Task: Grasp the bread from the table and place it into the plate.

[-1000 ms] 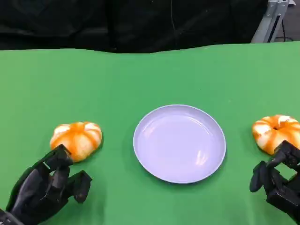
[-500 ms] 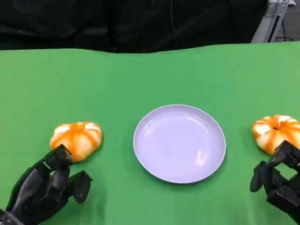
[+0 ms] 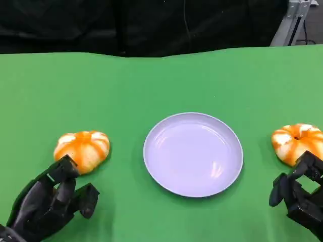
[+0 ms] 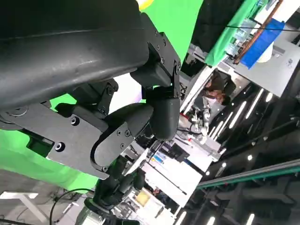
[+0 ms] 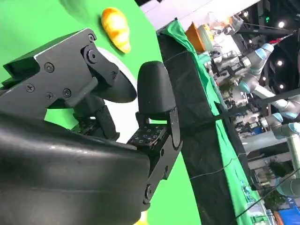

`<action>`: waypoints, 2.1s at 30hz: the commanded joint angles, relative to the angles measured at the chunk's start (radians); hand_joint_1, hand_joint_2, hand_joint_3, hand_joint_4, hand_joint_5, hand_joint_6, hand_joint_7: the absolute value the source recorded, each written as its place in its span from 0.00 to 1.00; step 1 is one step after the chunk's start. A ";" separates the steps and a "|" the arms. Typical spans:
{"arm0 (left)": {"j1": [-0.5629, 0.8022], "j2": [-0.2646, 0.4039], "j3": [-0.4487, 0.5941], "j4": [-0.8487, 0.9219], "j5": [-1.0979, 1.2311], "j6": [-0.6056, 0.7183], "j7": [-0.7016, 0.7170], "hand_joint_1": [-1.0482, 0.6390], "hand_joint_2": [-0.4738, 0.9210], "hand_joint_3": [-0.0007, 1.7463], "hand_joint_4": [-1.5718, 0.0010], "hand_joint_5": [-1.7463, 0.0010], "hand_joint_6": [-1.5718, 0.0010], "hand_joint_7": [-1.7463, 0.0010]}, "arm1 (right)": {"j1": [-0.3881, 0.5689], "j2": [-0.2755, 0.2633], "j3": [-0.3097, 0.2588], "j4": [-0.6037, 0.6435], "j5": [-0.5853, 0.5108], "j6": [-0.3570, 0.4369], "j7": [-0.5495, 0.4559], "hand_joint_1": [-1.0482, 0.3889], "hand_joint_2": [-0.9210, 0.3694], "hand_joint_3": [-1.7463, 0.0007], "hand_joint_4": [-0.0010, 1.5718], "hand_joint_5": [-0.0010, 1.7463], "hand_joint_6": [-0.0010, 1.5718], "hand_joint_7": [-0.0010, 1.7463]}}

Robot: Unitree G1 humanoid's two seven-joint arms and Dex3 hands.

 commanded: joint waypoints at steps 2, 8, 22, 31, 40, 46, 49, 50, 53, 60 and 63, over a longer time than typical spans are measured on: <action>-0.007 0.022 0.003 0.004 0.005 0.003 -0.010 0.52 0.85 0.43 0.44 0.00 0.45 0.10 | -0.008 -0.019 -0.003 -0.007 0.004 -0.002 0.001 0.68 0.30 0.31 0.53 1.00 0.48 0.88; 0.007 -0.009 0.008 -0.031 0.037 -0.066 0.079 0.55 0.72 0.63 0.45 0.00 0.37 0.25 | -0.016 -0.014 -0.004 0.002 0.001 -0.002 -0.009 0.68 0.30 0.31 0.54 1.00 0.48 0.89; -0.002 0.041 -0.117 0.083 0.640 -0.934 0.530 0.18 1.00 0.12 0.83 0.82 0.68 1.00 | -0.048 -0.018 -0.014 0.044 0.009 -0.006 0.008 0.69 0.34 0.26 0.55 1.00 0.49 0.90; -0.021 0.159 -0.197 -0.013 1.155 -0.991 1.052 0.13 1.00 0.10 0.82 0.87 0.69 1.00 | -0.054 -0.021 -0.016 0.055 0.006 -0.013 0.014 0.69 0.34 0.26 0.55 1.00 0.49 0.90; -0.166 0.305 -0.417 0.000 1.562 -0.718 1.349 0.11 1.00 0.02 0.76 0.95 0.70 1.00 | -0.058 -0.016 -0.013 0.060 0.003 -0.017 0.013 0.69 0.34 0.26 0.55 1.00 0.49 0.91; -0.318 0.307 -0.576 0.215 1.605 -0.631 1.373 0.07 1.00 0.03 0.73 0.97 0.69 1.00 | -0.060 -0.012 -0.011 0.059 0.003 -0.022 0.013 0.69 0.34 0.26 0.56 1.00 0.50 0.91; -0.372 0.294 -0.635 0.313 1.590 -0.621 1.368 0.07 1.00 0.06 0.74 0.98 0.69 1.00 | -0.058 -0.010 -0.009 0.055 0.001 -0.021 0.007 0.69 0.35 0.25 0.56 1.00 0.50 0.91; -0.384 0.293 -0.651 0.335 1.584 -0.620 1.371 0.07 1.00 0.06 0.74 0.98 0.70 1.00 | -0.058 -0.009 -0.008 0.054 0.001 -0.021 0.006 0.69 0.35 0.25 0.56 1.00 0.50 0.91; -0.428 0.270 -0.695 0.428 1.575 -0.602 1.390 0.06 1.00 0.07 0.73 0.98 0.69 0.99 | -0.059 -0.009 -0.008 0.057 0.000 -0.025 0.006 0.69 0.35 0.25 0.56 1.00 0.50 0.91; -0.497 0.223 -0.763 0.574 1.534 -0.549 1.389 0.07 1.00 0.10 0.73 0.99 0.71 1.00 | -0.056 -0.009 -0.005 0.051 -0.005 -0.022 -0.006 0.70 0.34 0.26 0.57 1.00 0.50 0.91; -0.516 0.204 -0.780 0.622 1.512 -0.538 1.387 0.07 1.00 0.10 0.72 0.99 0.71 1.00 | -0.060 -0.013 -0.008 0.062 -0.002 -0.026 0.003 0.70 0.34 0.26 0.57 1.00 0.50 0.91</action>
